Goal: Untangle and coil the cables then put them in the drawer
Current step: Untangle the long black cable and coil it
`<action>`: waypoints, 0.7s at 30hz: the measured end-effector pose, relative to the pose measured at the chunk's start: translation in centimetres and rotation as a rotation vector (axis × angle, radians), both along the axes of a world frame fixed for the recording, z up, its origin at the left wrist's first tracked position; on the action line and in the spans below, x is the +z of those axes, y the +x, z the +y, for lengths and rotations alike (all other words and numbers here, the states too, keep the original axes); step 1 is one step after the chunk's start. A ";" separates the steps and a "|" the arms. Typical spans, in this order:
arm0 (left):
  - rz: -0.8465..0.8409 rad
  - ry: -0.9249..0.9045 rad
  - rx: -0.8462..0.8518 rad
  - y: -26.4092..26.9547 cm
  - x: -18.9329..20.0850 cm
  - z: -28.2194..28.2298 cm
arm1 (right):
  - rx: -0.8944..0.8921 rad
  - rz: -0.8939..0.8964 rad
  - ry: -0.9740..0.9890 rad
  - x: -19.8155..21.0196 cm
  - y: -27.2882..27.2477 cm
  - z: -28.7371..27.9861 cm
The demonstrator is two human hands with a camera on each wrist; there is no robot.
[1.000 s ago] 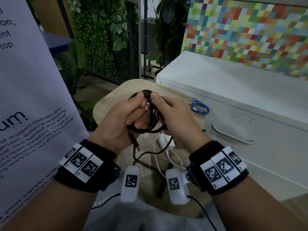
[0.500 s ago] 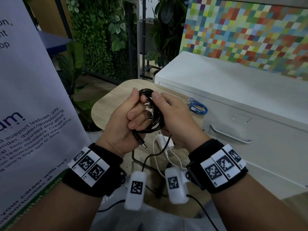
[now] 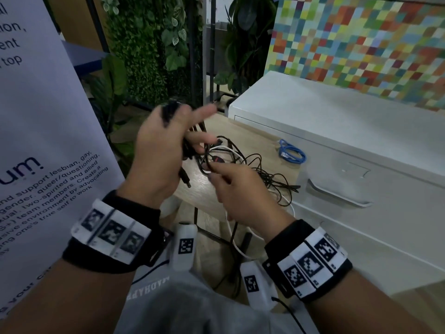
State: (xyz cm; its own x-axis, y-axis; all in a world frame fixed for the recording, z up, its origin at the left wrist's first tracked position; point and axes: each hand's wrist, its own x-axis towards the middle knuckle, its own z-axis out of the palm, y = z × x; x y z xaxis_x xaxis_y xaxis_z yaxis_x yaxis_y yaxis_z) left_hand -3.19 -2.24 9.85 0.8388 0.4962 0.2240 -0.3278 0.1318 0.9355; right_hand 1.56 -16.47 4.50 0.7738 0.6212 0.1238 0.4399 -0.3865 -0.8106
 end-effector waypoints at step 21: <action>0.251 1.056 -0.290 -0.3 -2.6 0.2 | 0.084 0.061 -0.024 7.2 1.0 -6.0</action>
State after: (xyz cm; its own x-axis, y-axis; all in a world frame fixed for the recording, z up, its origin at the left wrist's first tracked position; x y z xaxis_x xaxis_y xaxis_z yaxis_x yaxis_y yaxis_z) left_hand -3.54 -2.03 7.26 0.9723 -0.0635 0.2250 -0.1998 -0.7256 0.6585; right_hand 2.58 -22.50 11.67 0.7245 0.6865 0.0619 0.4215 -0.3701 -0.8279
